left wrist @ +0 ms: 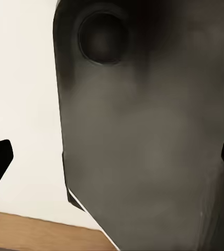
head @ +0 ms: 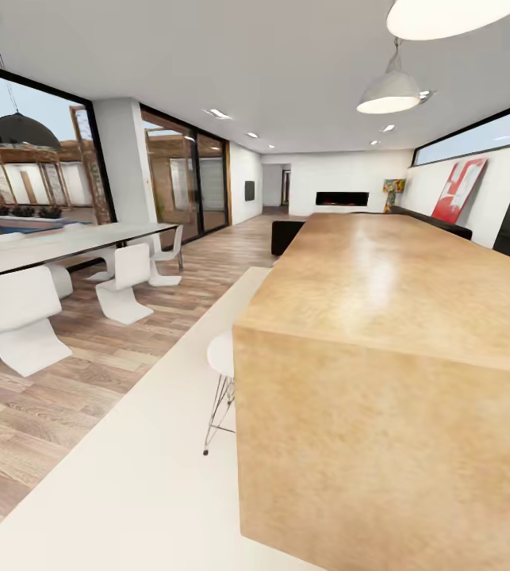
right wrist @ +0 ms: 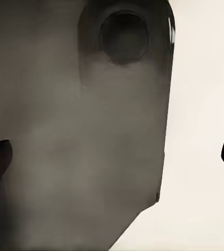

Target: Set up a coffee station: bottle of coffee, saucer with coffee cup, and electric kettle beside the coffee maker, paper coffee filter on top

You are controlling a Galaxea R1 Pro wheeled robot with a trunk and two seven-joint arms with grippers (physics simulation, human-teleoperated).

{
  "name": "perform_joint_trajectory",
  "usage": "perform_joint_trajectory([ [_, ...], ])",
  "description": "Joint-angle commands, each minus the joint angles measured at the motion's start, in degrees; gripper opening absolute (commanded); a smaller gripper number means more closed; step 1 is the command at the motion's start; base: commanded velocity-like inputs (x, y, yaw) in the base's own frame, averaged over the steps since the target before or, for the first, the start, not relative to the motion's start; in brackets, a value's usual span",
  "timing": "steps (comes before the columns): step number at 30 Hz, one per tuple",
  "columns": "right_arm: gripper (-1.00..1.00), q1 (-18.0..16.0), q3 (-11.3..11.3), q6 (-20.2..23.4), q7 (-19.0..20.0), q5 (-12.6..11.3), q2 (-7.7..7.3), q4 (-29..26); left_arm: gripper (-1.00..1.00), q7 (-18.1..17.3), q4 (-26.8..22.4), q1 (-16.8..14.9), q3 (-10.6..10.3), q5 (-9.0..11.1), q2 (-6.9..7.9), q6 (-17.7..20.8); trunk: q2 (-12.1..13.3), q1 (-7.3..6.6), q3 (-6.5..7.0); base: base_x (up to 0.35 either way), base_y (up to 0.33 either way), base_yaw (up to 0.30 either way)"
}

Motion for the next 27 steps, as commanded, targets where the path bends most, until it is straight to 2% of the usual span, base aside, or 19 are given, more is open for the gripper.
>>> perform_joint_trajectory([
  [1,1.0,-0.3,0.3,-0.3,-0.1,0.3,-0.33,0.0,1.0,-0.3,-0.3,0.3,0.3,0.1,-0.33,-0.3,0.0,0.0,-0.03,0.0,0.0,0.0],
  [4,1.0,-1.3,0.3,-1.3,-0.1,0.3,-1.2,0.0,1.0,-0.4,-1.3,1.0,0.2,0.1,-1.3,-1.3,0.0,0.0,-0.03,0.0,0.0,0.0],
  [7,1.0,-2.3,0.3,-2.3,-0.1,0.3,-1.2,0.0,1.0,-0.4,-2.3,1.0,0.2,0.1,-2.05,-1.6,0.0,0.0,-0.03,0.0,0.0,0.0],
  [12,1.0,-3.9,0.3,-3.8,-0.1,0.3,-1.2,0.0,1.0,-0.4,-3.9,1.0,0.2,0.1,-2.05,-1.6,0.0,0.0,-0.03,0.0,0.0,0.0],
  [20,1.0,-5.8,0.3,-3.5,-0.1,0.3,-1.19,-0.1,1.0,-0.4,-4.8,0.9,0.1,0.0,-2.02,-1.5,0.0,0.0,-0.03,0.0,0.0,0.0],
  [27,1.0,-4.5,-0.2,-2.1,0.0,-0.2,-3.33,-2.2,1.0,-0.1,-6.3,0.6,0.1,-0.2,-1.54,-3.8,0.0,0.0,-0.03,0.0,0.0,0.0],
])
